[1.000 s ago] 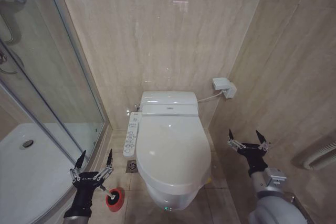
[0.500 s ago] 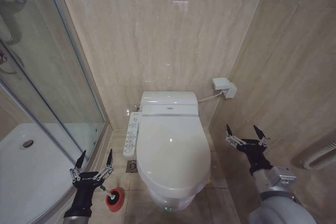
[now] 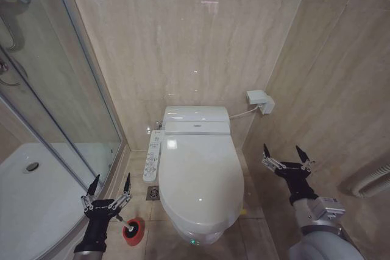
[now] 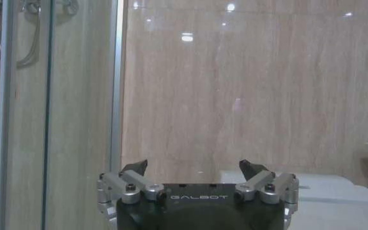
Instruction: Open the toilet lid, clean the toilet bowl with a toilet brush, close the toilet lid, and flush.
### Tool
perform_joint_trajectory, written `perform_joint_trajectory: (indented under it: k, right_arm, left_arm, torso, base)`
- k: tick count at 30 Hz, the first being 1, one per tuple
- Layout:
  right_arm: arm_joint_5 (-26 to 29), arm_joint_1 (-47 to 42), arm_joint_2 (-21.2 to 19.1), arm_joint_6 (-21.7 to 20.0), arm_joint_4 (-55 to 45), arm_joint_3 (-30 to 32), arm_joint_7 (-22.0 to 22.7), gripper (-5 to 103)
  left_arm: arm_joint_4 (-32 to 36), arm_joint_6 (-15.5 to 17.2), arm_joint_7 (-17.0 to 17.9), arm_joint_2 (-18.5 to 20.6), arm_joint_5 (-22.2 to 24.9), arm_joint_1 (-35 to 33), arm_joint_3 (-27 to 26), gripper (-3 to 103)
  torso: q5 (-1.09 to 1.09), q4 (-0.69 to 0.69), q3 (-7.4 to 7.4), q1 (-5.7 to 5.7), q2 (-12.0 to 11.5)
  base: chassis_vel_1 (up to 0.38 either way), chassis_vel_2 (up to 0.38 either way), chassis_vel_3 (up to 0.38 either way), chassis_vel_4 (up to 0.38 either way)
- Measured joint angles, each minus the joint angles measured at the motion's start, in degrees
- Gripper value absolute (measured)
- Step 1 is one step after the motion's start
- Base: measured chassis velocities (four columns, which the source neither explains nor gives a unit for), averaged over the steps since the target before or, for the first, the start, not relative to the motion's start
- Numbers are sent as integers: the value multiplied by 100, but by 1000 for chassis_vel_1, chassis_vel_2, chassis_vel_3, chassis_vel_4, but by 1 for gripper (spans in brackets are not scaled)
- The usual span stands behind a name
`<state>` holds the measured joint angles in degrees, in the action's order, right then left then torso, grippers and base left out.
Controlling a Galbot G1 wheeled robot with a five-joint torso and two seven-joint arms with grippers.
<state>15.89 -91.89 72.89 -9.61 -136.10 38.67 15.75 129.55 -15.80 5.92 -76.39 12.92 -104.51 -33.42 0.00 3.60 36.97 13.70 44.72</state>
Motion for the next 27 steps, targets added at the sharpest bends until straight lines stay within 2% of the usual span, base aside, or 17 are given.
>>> perform_joint_trajectory:
  k: [27]
  right_arm:
    - [82,37,20,-15,-43,57,-83,100]
  left_arm:
    - [0,0,0,0,0,0,0,97]
  torso:
    - [0,0,0,0,0]
  base:
    - [0,0,0,0]
